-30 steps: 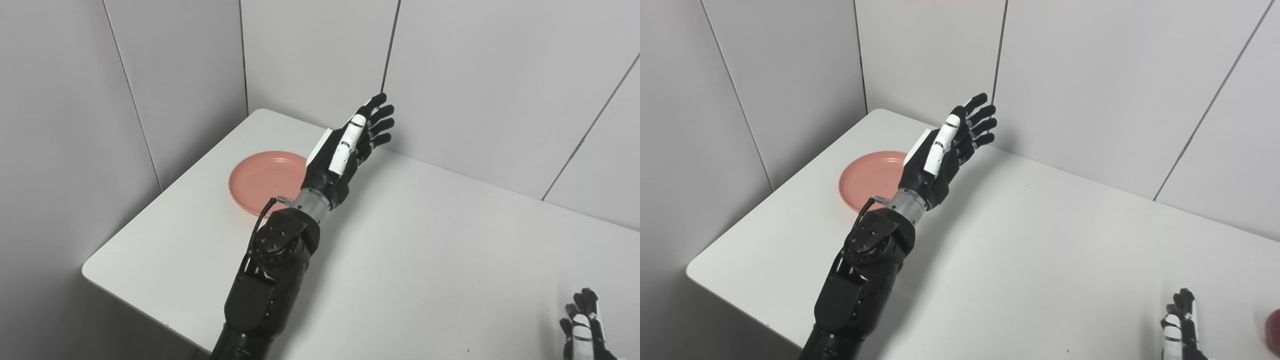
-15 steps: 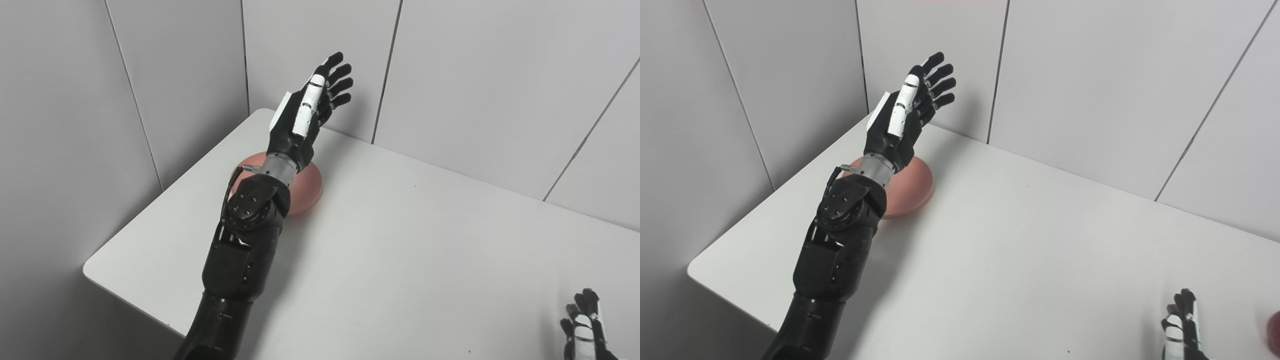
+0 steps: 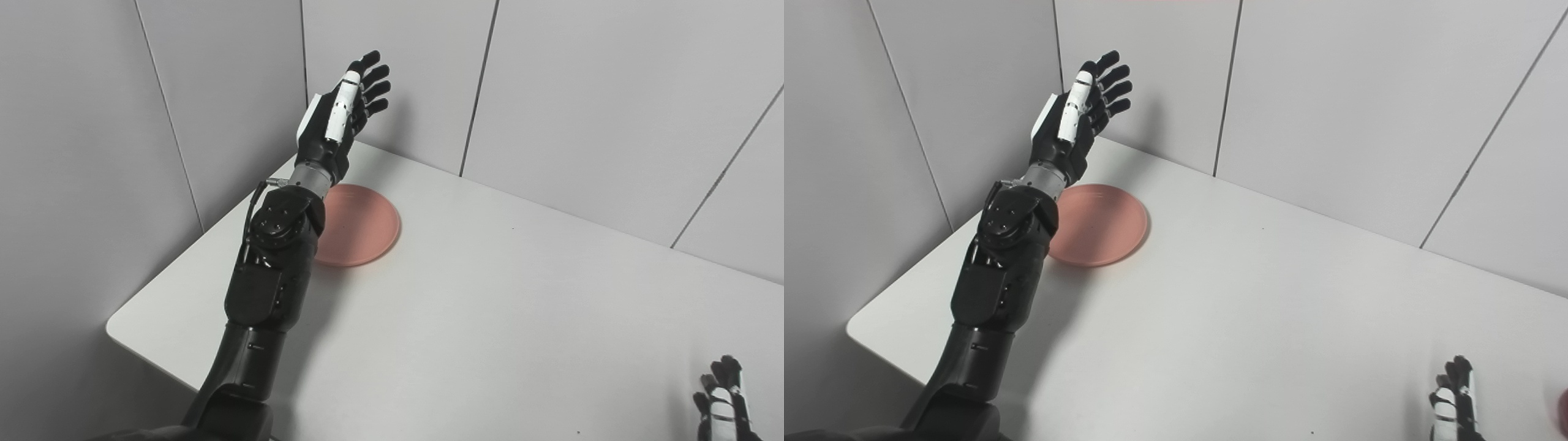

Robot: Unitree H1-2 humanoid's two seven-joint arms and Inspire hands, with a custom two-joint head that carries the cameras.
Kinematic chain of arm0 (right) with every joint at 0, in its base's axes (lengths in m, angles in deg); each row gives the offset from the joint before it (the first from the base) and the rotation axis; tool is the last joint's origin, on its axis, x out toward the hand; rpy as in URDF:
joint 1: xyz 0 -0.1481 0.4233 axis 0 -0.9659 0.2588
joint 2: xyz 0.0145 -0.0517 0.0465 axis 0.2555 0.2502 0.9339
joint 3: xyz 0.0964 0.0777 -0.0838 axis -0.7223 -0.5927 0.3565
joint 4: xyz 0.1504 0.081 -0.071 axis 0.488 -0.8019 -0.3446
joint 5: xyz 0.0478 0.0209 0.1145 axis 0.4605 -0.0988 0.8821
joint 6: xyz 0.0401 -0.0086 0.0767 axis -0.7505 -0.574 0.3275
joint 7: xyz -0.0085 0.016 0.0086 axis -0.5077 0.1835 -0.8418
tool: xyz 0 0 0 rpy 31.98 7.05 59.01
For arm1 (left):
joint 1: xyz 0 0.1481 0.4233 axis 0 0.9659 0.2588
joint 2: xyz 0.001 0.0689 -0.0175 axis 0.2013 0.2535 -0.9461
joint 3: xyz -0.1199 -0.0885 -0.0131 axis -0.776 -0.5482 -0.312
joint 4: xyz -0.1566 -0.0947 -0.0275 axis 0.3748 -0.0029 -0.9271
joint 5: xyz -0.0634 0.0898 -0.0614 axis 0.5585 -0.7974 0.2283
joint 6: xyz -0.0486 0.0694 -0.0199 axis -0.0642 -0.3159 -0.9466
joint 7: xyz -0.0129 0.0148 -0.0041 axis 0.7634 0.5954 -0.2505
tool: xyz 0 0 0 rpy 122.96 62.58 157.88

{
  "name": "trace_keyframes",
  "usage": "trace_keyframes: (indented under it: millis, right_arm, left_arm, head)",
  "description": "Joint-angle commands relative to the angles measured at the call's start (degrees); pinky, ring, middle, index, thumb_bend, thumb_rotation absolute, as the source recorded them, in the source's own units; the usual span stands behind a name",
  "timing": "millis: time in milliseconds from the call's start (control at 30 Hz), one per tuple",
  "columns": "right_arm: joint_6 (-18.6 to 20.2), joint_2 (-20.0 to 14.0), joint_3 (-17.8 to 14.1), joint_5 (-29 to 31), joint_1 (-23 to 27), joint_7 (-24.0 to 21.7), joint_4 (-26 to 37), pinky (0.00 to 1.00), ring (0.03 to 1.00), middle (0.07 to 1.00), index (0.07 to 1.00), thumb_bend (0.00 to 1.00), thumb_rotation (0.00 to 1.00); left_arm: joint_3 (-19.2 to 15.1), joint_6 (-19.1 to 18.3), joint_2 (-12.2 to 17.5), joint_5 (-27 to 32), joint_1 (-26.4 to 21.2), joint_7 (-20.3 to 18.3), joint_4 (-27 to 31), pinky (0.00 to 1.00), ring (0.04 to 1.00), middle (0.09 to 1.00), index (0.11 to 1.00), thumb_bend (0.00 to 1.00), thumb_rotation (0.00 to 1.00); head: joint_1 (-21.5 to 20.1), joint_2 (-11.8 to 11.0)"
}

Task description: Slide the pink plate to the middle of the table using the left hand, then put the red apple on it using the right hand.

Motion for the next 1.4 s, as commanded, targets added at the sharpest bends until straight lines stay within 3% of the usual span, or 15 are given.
trace_keyframes:
  millis: [0, 267, 767, 1367]
  right_arm:
    - [-1.3, -0.2, -0.4, 0.5, 1.7, -0.4, 1.2, 1.00, 1.000, 1.000, 1.000, 0.00, 1.00]
    - [-0.3, -0.3, -0.3, 0.2, 1.6, -0.3, 1.9, 1.00, 1.000, 1.000, 1.000, 0.00, 1.00]
    - [-0.3, -0.2, -0.2, 0.1, 1.5, -0.3, 2.2, 1.00, 1.000, 1.000, 1.000, 0.00, 1.00]
    - [1.2, -0.2, 0.4, -1.5, 1.1, -0.1, 3.6, 1.00, 1.000, 1.000, 1.000, 0.00, 1.00]
  left_arm:
    - [-0.8, 0.5, 2.1, 0.5, -3.2, 0.6, -0.2, 0.88, 0.894, 0.903, 0.889, 0.39, 1.00]
    - [-2.4, 2.1, 5.5, 0.6, -4.2, 0.3, -5.5, 0.88, 0.853, 0.883, 0.882, 0.38, 1.00]
    - [-5.7, 2.2, 9.2, 2.5, -4.2, 0.6, -12.9, 0.88, 0.882, 0.882, 0.867, 0.37, 1.00]
    - [-7.3, 5.2, 11.8, 3.4, -2.6, -0.4, -20.3, 0.88, 0.870, 0.870, 0.856, 0.35, 1.00]
  head:
    - [0.0, 0.1]
    - [0.2, 0.1]
    - [0.4, 0.1]
    - [0.6, 0.0]
